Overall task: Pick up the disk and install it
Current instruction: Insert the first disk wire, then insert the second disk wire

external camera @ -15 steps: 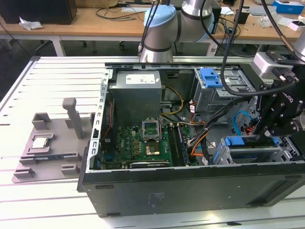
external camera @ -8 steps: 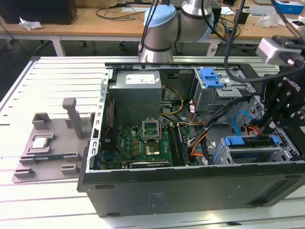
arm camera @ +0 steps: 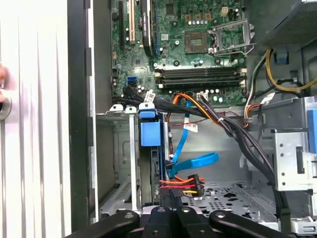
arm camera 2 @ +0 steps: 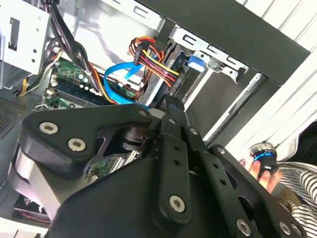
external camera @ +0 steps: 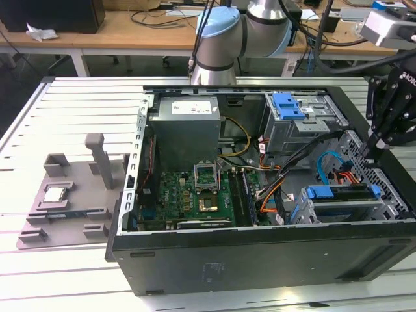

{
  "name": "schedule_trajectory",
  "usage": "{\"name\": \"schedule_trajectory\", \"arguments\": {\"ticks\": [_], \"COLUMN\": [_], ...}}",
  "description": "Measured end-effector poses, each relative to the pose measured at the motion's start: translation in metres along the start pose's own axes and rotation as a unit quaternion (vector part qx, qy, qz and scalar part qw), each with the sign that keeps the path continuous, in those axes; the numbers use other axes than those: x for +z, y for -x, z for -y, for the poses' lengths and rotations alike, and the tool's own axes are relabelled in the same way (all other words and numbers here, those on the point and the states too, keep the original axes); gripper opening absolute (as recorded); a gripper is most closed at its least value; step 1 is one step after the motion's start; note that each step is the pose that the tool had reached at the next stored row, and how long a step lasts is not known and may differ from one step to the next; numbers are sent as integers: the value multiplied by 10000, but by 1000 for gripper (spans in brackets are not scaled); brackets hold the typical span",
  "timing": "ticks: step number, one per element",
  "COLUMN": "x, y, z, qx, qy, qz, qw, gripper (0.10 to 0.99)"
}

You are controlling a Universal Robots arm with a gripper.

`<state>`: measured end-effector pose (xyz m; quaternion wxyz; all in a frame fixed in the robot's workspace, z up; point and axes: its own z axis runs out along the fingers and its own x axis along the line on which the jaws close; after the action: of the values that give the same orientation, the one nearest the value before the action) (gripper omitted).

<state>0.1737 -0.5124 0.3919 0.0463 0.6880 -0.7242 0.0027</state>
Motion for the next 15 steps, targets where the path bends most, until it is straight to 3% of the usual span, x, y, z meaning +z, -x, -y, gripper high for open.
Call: {"name": "schedule_trajectory", "arguments": {"ticks": [9,10,11,12,15], "x": [-7,-9,6,35,123], "y": [0,0,46,62,66], "z": [0,0,-68,-137,-199], "qx": [0,0,-13,-36,-165], "qy": [0,-1,-1,-3,-12], "qz": [-1,-1,-3,-5,-13], "qw": [10000,10000,10000,10000,9999], "gripper": [114,235,361,361,361]}}
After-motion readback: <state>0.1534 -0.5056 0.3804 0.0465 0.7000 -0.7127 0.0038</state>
